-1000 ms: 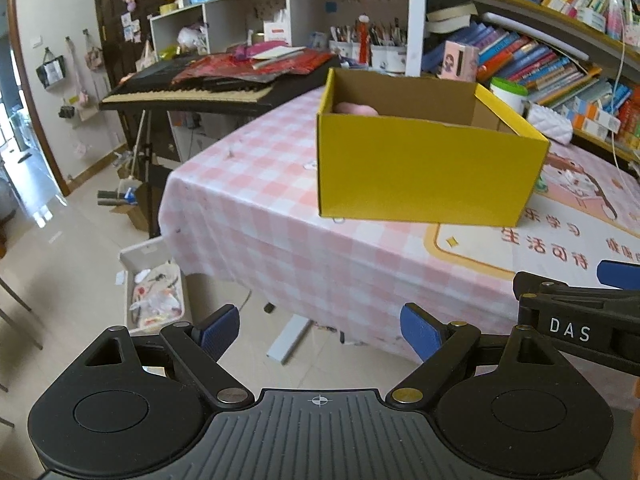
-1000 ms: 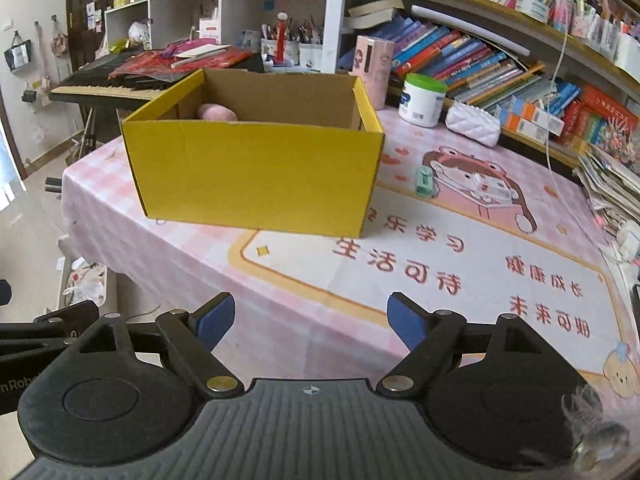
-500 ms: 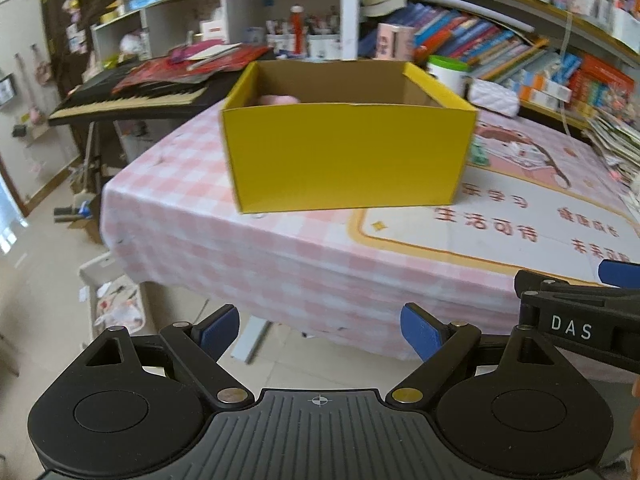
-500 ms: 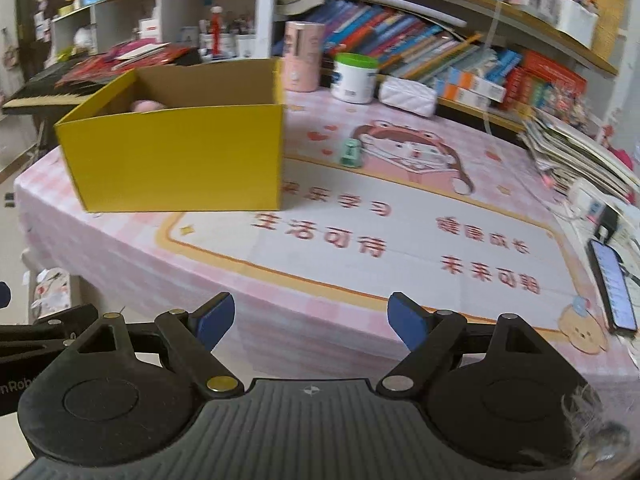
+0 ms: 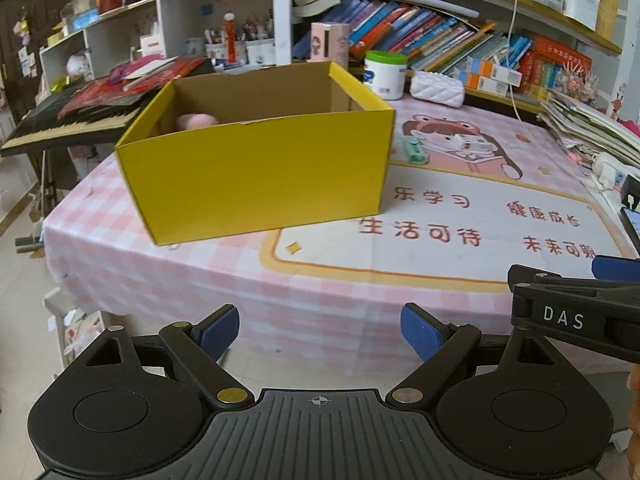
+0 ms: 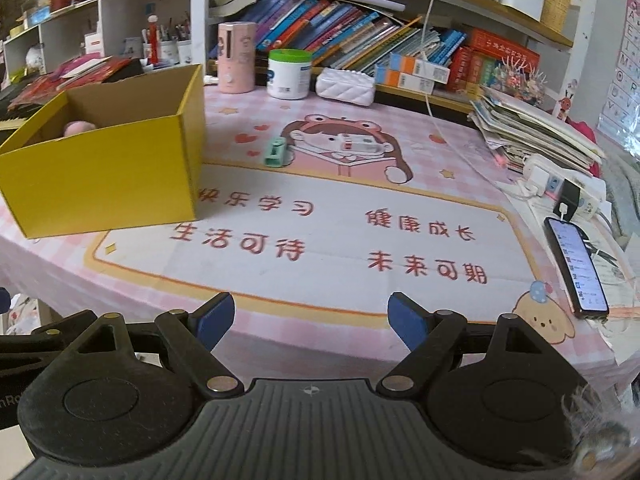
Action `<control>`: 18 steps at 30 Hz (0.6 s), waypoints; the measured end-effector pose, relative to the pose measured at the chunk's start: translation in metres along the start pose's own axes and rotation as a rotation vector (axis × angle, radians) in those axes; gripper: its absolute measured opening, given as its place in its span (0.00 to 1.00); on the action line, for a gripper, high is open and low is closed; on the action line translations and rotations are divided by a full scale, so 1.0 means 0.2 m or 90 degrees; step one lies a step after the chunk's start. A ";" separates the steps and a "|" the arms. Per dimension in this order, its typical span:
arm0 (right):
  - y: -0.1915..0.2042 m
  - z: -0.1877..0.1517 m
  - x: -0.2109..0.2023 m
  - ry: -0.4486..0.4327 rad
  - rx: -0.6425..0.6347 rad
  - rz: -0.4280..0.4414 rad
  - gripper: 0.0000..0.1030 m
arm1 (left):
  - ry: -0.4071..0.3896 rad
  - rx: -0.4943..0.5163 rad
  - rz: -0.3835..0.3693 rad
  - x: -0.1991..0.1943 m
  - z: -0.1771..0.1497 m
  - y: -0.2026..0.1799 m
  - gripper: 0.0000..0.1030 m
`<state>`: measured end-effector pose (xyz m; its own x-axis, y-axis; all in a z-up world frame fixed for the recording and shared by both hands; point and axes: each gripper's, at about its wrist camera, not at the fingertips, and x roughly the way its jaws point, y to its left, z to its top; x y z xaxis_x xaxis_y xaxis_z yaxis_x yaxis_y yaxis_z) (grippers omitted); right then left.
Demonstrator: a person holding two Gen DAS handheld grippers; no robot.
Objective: Organize objects
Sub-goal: 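Withdraw both open grippers from the box back over the table, then reach the right gripper to the white staple box and grasp it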
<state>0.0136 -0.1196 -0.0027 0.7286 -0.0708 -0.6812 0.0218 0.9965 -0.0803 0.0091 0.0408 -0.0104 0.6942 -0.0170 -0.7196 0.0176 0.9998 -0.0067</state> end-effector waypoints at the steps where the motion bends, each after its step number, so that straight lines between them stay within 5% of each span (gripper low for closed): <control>1: -0.02 0.01 0.01 0.000 0.000 -0.001 0.81 | 0.000 0.001 -0.001 0.01 0.01 -0.02 0.87; 18: -0.39 0.18 0.29 0.026 0.011 -0.020 0.81 | 0.011 0.023 -0.034 0.26 0.22 -0.40 0.87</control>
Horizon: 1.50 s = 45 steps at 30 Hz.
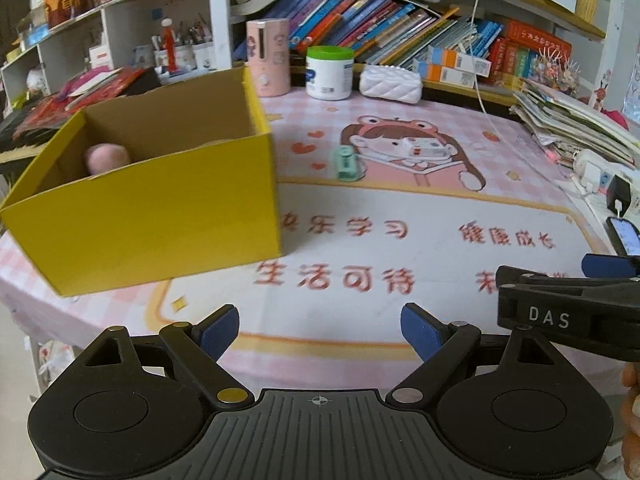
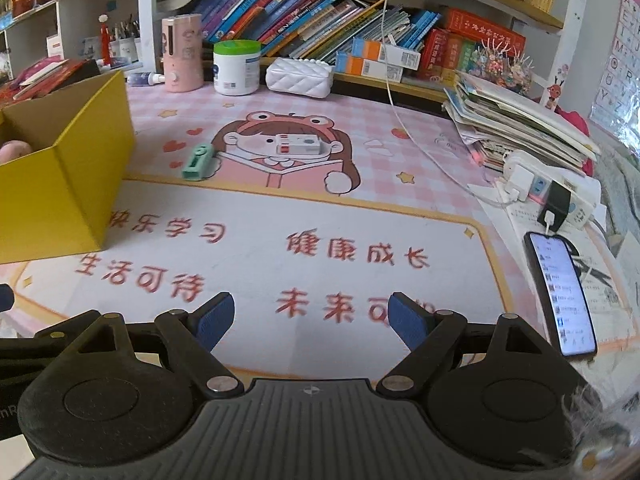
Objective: Organize objects
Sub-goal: 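Reach the right gripper to the white staple box and grasp it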
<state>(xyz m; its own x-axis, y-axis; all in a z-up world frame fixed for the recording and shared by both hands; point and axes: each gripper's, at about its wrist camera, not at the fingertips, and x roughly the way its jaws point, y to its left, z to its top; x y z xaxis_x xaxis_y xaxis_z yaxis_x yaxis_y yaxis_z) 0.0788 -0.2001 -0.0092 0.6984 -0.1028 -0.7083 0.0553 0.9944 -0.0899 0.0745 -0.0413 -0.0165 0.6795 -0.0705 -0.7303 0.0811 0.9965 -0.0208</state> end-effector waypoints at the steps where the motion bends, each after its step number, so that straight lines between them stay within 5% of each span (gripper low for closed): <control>1: -0.02 0.02 0.02 0.001 -0.001 0.001 0.81 | 0.001 0.000 -0.002 0.02 0.01 -0.02 0.87; 16: -0.30 0.21 0.31 0.006 -0.006 0.019 0.81 | 0.010 -0.015 0.008 0.28 0.21 -0.28 0.87; 27: -0.40 0.38 0.53 -0.008 -0.019 0.074 0.81 | 0.003 -0.029 0.067 0.44 0.35 -0.37 0.87; 45: -0.21 0.75 1.01 -0.019 -0.064 0.183 0.78 | 0.025 0.002 0.137 0.67 0.50 -0.40 0.87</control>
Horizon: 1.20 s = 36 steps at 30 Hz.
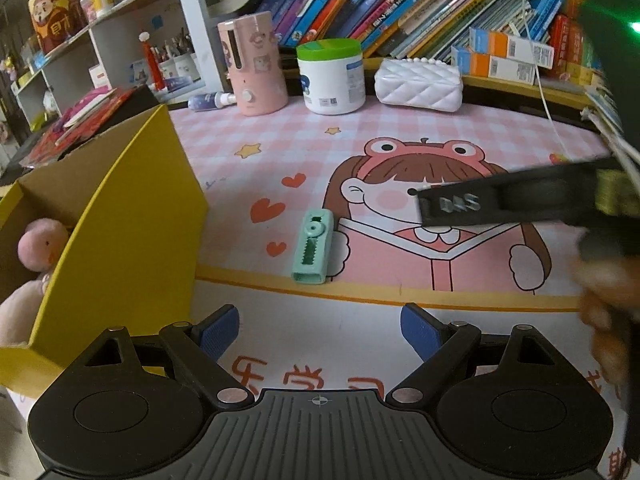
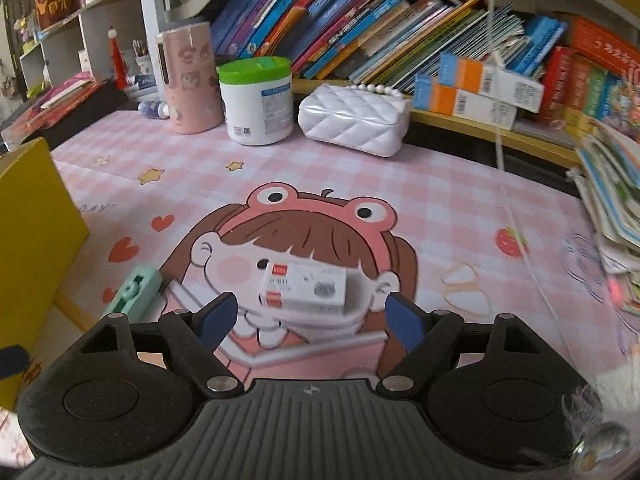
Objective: Organize objects
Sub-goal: 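Reach the right gripper to the white staple box and grasp it, then grasp the mint-green stapler with the left gripper while the right holds the staple box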
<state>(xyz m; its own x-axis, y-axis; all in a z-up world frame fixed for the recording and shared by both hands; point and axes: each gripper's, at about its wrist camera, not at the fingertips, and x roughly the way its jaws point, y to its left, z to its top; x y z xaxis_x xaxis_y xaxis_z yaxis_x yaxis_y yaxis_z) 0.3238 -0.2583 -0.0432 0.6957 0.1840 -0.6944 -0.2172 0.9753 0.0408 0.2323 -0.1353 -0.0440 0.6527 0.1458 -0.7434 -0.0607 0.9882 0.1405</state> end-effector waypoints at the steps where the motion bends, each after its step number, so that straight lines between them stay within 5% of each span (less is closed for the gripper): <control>1: 0.00 0.01 0.03 0.007 0.003 0.001 0.78 | 0.001 0.003 0.001 0.01 0.00 0.00 0.87; 10: 0.01 0.06 0.23 0.049 -0.003 -0.012 0.73 | 0.008 0.007 0.011 0.07 0.04 -0.01 0.87; 14: 0.02 0.07 0.23 0.043 -0.015 -0.004 0.53 | 0.007 -0.001 0.013 0.09 0.05 -0.01 0.87; 17: 0.01 0.08 0.23 0.049 -0.014 0.000 0.52 | 0.001 -0.003 0.011 0.10 0.06 -0.01 0.87; 29: -0.18 0.02 -0.08 0.029 0.097 -0.023 0.52 | -0.009 -0.027 0.011 0.21 0.12 0.02 0.86; 36: -0.19 -0.08 -0.26 0.022 0.090 -0.022 0.52 | 0.011 -0.052 -0.015 0.29 0.13 0.05 0.70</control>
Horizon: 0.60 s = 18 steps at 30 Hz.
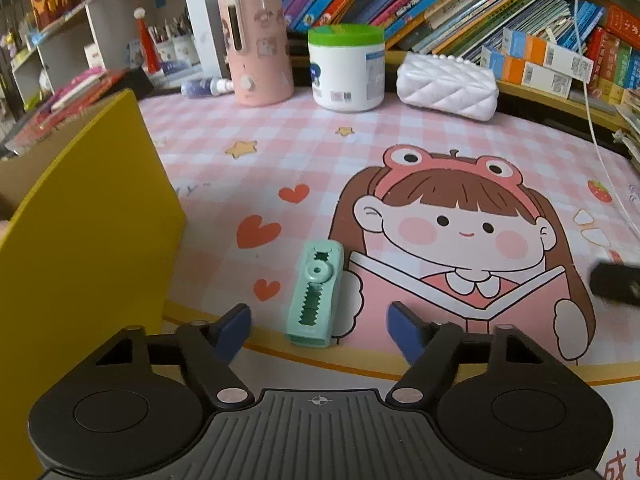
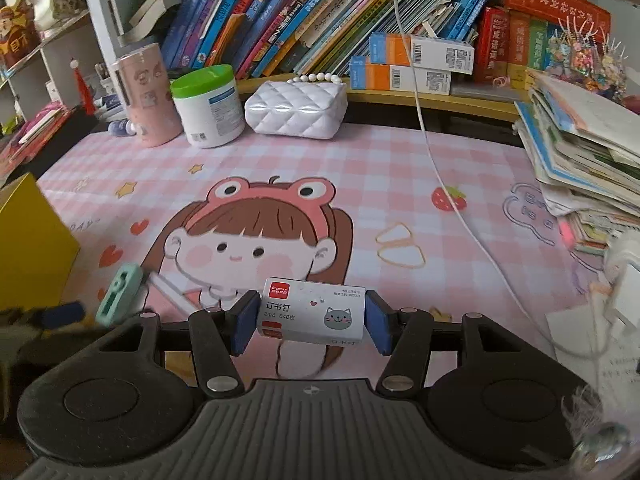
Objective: Organize objects
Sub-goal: 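Grasp the mint-green stapler with the left gripper while the right holds the staple box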
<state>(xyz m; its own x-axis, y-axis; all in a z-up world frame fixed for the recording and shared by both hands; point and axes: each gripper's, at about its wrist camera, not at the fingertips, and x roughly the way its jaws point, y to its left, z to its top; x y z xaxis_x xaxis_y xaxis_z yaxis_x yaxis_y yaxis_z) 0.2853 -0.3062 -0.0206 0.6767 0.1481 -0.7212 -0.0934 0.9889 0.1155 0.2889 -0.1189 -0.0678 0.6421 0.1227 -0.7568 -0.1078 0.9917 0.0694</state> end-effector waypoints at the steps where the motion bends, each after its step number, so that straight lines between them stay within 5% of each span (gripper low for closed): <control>1: 0.00 -0.02 -0.02 0.002 -0.002 -0.001 0.52 | 0.002 -0.007 -0.007 0.00 0.00 0.01 0.68; 3: 0.00 -0.05 -0.04 0.012 0.000 0.000 0.52 | 0.004 -0.018 -0.020 0.01 0.00 0.02 0.64; 5: 0.00 -0.07 -0.06 0.027 0.013 0.006 0.52 | -0.003 -0.015 -0.027 0.01 0.01 0.02 0.52; 7: 0.01 -0.10 -0.08 0.038 0.018 0.007 0.52 | -0.010 -0.010 -0.032 0.00 0.00 0.01 0.29; 9: 0.02 -0.13 -0.09 0.042 0.011 0.004 0.52 | -0.012 -0.013 -0.032 0.00 0.01 0.01 0.22; 18: 0.05 -0.16 -0.13 0.025 -0.008 -0.060 0.52 | -0.038 -0.029 -0.052 -0.20 -0.02 0.05 0.22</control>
<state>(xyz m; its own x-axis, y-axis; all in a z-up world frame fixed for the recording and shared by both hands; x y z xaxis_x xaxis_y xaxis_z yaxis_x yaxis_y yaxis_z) 0.2431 -0.2990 -0.0225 0.6539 0.0544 -0.7546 -0.0394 0.9985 0.0379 0.2594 -0.1144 -0.0399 0.6935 0.0451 -0.7191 -0.0867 0.9960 -0.0212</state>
